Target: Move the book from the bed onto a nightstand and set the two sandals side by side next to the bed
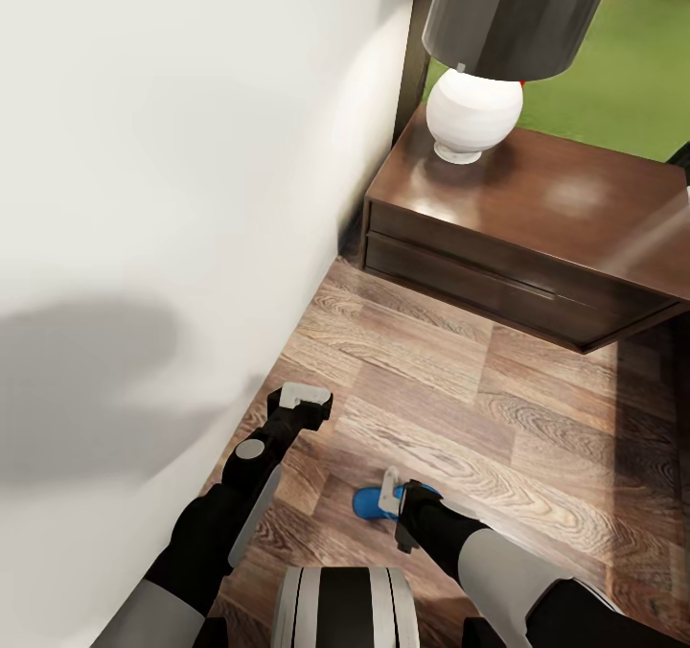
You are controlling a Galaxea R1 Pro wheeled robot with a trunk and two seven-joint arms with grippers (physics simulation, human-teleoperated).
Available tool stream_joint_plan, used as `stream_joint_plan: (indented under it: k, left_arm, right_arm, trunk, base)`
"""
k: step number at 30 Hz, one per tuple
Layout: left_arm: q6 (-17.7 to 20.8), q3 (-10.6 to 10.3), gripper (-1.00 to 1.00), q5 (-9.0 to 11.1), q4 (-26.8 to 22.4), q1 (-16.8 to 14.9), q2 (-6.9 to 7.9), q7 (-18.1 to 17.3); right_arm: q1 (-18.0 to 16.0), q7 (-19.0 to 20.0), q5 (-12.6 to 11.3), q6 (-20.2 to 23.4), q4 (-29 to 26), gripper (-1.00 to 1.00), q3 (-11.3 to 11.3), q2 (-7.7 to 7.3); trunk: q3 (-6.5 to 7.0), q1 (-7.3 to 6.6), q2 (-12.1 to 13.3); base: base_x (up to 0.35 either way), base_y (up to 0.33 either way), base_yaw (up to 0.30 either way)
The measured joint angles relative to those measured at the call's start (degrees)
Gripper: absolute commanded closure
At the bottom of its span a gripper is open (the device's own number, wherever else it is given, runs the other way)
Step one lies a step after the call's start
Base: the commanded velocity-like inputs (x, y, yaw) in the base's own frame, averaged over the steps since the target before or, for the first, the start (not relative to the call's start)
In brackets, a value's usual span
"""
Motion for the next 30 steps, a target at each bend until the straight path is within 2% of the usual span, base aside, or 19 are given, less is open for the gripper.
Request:
stream_joint_plan:
  k: [30]
  left_arm:
    - [0.0,-0.14,-1.0,-0.01,0.0,0.0,0.0,0.02]
  right_arm:
    - [-2.75,0.0,-0.02,0.08,0.15,-1.0,-0.12,-0.82]
  trunk:
    - [0.0,0.0,0.0]
  base:
    - [0.0,0.0,0.0]
